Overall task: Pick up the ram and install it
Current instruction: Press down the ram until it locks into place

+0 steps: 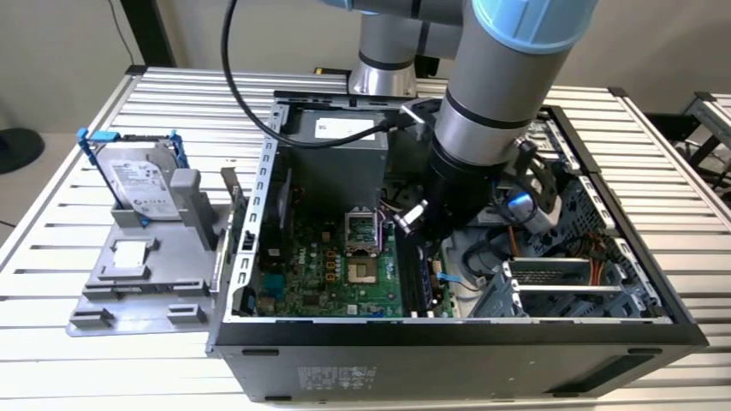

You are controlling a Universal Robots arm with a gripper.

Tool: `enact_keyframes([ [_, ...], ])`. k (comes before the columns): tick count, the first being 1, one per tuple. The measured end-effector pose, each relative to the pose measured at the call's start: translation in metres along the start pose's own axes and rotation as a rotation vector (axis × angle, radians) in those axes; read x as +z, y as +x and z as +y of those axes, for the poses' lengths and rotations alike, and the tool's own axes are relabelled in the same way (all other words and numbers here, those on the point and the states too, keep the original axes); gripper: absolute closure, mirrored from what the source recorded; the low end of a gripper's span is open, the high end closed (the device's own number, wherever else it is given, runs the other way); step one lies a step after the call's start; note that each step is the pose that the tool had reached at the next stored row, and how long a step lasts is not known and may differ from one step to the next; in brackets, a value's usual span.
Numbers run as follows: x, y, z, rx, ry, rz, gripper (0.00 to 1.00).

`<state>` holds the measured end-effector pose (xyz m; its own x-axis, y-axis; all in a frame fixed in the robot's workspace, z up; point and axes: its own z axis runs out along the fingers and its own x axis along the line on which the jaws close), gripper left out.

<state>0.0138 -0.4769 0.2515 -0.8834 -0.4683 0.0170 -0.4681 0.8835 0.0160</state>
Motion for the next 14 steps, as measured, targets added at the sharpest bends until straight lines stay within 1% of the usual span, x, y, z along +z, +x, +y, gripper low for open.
enact_keyframes([
  [4, 0.0000, 0.0000, 0.0000, -0.065, 0.0008, 0.0010, 1.00],
  [14, 0.0000, 0.0000, 0.0000, -0.246, 0.0041, 0.0035, 1.00],
])
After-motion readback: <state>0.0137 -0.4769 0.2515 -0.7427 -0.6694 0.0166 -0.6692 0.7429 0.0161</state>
